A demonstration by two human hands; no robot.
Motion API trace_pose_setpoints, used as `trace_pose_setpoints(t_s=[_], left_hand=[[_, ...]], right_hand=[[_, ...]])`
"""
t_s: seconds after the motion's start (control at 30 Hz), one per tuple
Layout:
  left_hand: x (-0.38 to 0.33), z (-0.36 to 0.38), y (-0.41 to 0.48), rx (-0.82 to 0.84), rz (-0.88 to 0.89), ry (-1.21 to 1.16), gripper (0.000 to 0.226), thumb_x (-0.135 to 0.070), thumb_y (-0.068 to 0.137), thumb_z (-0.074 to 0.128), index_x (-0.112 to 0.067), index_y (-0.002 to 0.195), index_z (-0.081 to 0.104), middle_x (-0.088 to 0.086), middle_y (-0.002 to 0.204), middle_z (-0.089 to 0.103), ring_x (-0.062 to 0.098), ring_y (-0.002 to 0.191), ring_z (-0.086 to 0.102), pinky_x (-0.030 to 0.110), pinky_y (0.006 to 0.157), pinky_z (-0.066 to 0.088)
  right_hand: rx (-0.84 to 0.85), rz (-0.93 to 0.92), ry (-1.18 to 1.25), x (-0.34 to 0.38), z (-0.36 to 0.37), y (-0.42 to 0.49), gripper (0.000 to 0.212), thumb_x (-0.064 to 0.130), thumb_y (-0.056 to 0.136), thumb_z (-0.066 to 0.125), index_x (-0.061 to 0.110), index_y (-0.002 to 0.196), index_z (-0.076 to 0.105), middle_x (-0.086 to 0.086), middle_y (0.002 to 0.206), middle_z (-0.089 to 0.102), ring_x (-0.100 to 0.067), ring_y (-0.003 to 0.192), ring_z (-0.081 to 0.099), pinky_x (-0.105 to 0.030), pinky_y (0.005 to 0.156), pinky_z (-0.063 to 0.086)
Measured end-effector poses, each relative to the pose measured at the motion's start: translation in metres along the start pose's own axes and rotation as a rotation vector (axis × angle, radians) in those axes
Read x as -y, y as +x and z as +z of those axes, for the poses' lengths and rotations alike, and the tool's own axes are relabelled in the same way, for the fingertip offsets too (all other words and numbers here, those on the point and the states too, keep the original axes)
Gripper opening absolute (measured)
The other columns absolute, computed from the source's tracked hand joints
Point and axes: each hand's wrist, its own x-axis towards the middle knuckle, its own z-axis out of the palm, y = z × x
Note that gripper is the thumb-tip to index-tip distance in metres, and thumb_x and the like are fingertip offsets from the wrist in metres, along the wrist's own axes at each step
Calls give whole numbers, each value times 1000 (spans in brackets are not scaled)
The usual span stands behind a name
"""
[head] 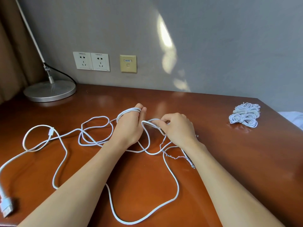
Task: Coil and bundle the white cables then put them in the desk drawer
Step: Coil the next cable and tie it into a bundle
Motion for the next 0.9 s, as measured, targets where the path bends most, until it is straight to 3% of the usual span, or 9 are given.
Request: trace_pose_setpoints(t_s=[0.07,0.13,0.27,0.37,0.47,0.6,0.77,0.9], left_hand=[[2,-2,-2,0,35,1,35,-37,111,33,-16,99,58,1,78,62,13,71,60,32,66,48],[2,-3,-3,7,49,-27,41,-38,111,34,-10,99,62,-1,81,64,9,71,57,30,67,46],[3,-5,-3,-25,65,-152,45,-47,107,40,-15,81,59,7,66,58,20,60,55,47,63,48],[6,-10,-2,-38,55,-147,28,-44,101,50,-21,85,55,3,67,60,18,64,57,46,63,51],[6,-8,-3,-19,51,-107,15,-32,102,56,-22,92,54,3,73,62,20,70,61,50,67,53],[6,-7,-2,-159,50,-110,15,-29,103,56,-20,91,53,2,65,56,20,60,56,49,58,50],[2,-7,-3,-209,11,-99,18,-36,106,51,-20,97,52,1,68,57,22,61,58,48,56,51],[2,-6,0,-224,-36,-129,18,-36,106,51,-20,98,53,0,65,57,19,57,56,49,56,51]], right_hand=[[32,-19,218,-3,0,2,30,54,94,66,35,71,71,19,68,68,-4,74,65,-22,65,43],[73,-63,335,-4,-1,2,24,49,94,69,38,73,74,22,74,72,1,81,67,-21,70,45],[113,-59,462,-8,-2,4,18,40,100,65,29,97,78,14,88,75,-2,87,69,-21,76,48],[56,-40,440,-11,-4,5,18,40,100,64,28,107,76,13,94,75,-3,91,69,-17,76,50],[107,-83,398,-12,-1,3,16,38,101,64,28,106,75,12,88,74,-2,82,68,-18,72,51],[249,-93,440,-8,-2,0,11,34,100,65,30,104,74,17,81,70,4,76,64,-14,70,50],[354,-18,490,-2,-9,-2,18,42,102,59,31,100,73,13,93,76,-1,95,70,-27,93,52],[231,11,595,0,-11,-2,18,36,105,58,28,109,73,13,96,78,1,95,71,-21,87,49]])
